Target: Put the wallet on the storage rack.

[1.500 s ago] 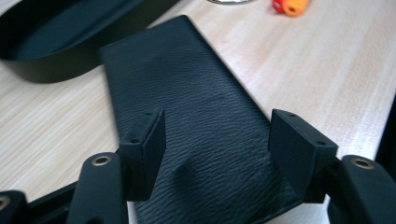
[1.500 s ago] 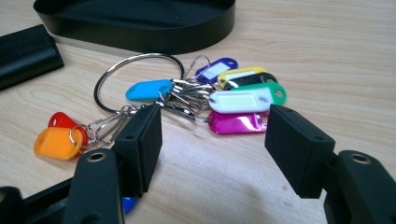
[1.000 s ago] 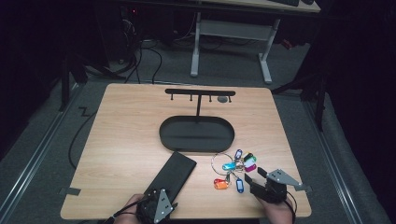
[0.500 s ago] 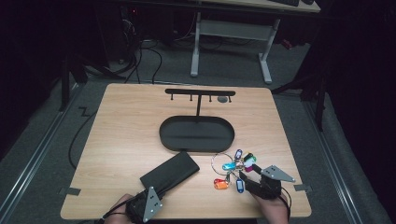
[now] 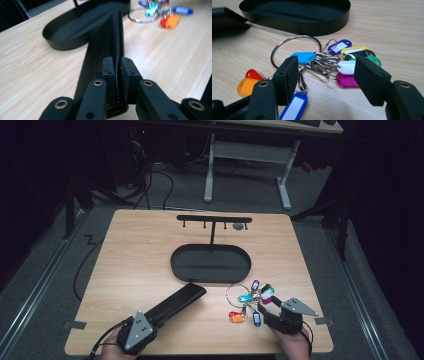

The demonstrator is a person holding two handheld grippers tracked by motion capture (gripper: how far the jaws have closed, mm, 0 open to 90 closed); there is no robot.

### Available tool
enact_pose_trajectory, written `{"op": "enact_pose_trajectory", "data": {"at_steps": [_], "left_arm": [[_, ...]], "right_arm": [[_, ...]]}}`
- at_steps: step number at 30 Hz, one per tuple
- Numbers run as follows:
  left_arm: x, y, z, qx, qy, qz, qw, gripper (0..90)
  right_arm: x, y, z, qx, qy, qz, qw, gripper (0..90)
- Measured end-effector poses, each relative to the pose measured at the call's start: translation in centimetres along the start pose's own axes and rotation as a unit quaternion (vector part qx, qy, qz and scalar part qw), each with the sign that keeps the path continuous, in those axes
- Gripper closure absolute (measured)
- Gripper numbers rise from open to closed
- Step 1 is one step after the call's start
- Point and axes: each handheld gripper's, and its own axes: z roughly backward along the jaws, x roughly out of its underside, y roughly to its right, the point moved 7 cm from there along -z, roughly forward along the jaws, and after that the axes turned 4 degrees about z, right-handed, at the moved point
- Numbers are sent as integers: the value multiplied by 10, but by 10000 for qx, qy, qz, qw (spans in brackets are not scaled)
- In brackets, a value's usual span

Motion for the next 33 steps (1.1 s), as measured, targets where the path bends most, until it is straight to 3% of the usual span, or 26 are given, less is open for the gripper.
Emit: {"op": "enact_pose_trajectory", "data": {"at_steps": [6,9,13,16,19,20,26,33], "left_arm": [[-2,-24,14,-41,220,553,9982,830],[0,-37,18,-35,299,865,9958,830],[4,-55,23,46,426,1317,9904,829],[6,-64,26,7,462,1483,9879,828],[9,-72,27,101,500,1695,9842,824],[11,-76,27,132,530,1809,9820,823],[18,-91,30,89,575,2048,9771,816],[20,-95,31,69,597,2112,9756,805]], "right_arm": [[1,0,-1,-8,-41,-6,10000,369],[1,0,-2,-4,-54,-13,10000,369],[1,-1,-2,-62,-29,-91,9999,368],[1,-1,-3,-81,-46,-92,9999,368],[2,0,-3,-87,-58,-93,9999,368],[2,0,-3,-87,-55,-88,9999,368],[3,0,-3,-91,-90,-76,9999,368],[3,0,-4,-96,-125,-89,9998,368]]}}
